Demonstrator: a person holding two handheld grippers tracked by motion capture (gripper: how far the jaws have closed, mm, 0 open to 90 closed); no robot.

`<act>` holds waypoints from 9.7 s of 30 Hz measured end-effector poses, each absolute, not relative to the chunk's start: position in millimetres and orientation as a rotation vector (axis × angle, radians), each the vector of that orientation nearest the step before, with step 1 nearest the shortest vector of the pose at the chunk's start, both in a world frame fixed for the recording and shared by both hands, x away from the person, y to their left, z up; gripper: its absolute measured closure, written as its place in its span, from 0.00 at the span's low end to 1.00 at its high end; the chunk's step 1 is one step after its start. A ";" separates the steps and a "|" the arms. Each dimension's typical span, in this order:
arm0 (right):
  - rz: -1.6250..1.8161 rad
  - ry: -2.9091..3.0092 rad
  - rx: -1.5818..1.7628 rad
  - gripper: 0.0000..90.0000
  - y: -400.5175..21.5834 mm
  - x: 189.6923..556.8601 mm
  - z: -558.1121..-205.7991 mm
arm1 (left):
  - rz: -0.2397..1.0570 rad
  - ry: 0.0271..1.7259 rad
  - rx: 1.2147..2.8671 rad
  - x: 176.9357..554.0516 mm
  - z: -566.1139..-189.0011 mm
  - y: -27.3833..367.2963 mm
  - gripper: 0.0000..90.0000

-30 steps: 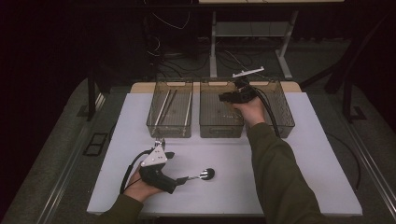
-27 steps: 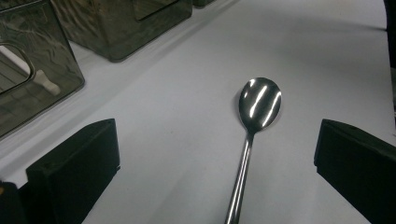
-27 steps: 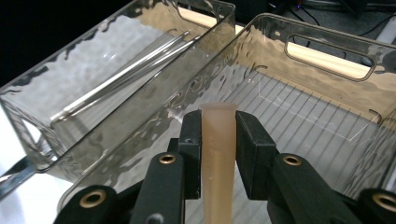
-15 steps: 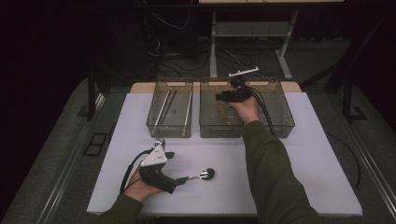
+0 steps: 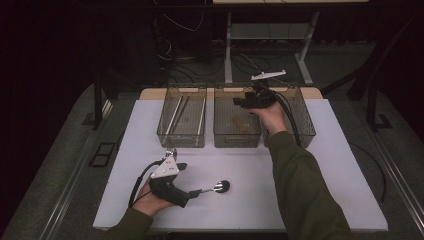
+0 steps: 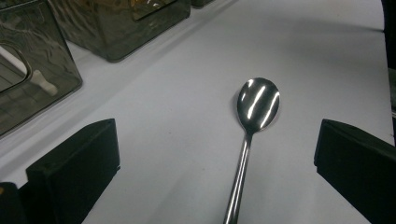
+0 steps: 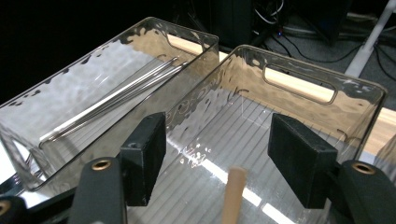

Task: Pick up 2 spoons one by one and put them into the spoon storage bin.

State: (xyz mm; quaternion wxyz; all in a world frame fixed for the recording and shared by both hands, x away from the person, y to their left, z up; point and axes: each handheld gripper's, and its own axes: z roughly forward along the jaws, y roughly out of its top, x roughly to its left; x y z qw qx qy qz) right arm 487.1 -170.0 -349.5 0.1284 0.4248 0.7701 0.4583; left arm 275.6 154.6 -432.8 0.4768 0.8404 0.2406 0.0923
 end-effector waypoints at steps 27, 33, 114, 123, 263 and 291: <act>1.333 2.210 1.044 0.14 -184.8 409.6 -349.8 | 0.220 0.607 2.045 275.4 -433.3 153.3 0.00; 1.344 2.199 1.003 0.14 -188.8 383.3 -351.9 | 0.222 0.607 2.040 275.5 -432.9 153.4 0.00; 1.267 2.297 1.068 0.14 -281.2 264.9 -444.4 | 0.047 0.477 2.114 302.1 -420.5 70.5 0.49; 1.259 2.297 1.059 0.14 -280.8 264.7 -444.4 | 0.040 0.496 2.200 299.6 -430.4 66.4 0.57; 1.292 2.290 1.073 0.14 -282.5 265.5 -442.7 | 0.149 0.611 2.161 392.3 -351.9 50.2 0.99; 1.325 2.279 1.081 0.14 -284.7 265.4 -441.4 | 0.285 0.688 2.167 461.2 -318.1 14.0 0.99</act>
